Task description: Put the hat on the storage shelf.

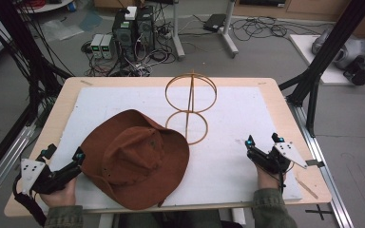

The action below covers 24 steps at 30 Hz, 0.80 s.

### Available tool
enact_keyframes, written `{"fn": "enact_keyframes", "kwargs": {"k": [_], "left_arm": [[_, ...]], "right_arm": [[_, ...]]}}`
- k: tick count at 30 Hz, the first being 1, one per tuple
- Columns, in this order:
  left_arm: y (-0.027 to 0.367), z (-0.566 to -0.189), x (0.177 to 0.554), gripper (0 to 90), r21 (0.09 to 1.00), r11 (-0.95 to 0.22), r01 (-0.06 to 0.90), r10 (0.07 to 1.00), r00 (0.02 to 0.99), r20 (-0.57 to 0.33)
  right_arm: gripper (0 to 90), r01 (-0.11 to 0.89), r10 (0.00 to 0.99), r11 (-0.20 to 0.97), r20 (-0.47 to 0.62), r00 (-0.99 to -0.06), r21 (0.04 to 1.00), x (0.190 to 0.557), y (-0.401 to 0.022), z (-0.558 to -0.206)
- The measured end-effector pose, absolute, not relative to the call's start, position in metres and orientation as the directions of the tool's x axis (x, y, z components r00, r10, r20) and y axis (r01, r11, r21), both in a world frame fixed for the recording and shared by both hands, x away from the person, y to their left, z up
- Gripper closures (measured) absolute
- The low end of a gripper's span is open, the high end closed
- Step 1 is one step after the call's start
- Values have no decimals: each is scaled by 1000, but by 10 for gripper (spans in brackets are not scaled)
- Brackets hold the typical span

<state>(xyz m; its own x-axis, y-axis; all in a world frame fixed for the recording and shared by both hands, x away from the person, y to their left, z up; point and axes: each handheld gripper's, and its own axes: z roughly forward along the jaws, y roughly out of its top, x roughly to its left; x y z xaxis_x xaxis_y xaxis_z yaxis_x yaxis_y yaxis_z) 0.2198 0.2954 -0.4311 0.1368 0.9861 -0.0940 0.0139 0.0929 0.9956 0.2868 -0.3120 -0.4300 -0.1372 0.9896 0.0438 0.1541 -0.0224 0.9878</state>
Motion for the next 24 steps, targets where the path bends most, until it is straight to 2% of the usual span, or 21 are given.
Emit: {"fn": "enact_keyframes", "kwargs": {"k": [16,24], "left_arm": [[296,-431,220,113,994,106,16,983,149,-107],[293,-427,221,102,998,62,18,982,177,-64]], "right_arm": [[111,159,990,-28,49,-133,987,287,-313,-430],[111,157,990,-24,45,-132,987,288,-314,-431]]}}
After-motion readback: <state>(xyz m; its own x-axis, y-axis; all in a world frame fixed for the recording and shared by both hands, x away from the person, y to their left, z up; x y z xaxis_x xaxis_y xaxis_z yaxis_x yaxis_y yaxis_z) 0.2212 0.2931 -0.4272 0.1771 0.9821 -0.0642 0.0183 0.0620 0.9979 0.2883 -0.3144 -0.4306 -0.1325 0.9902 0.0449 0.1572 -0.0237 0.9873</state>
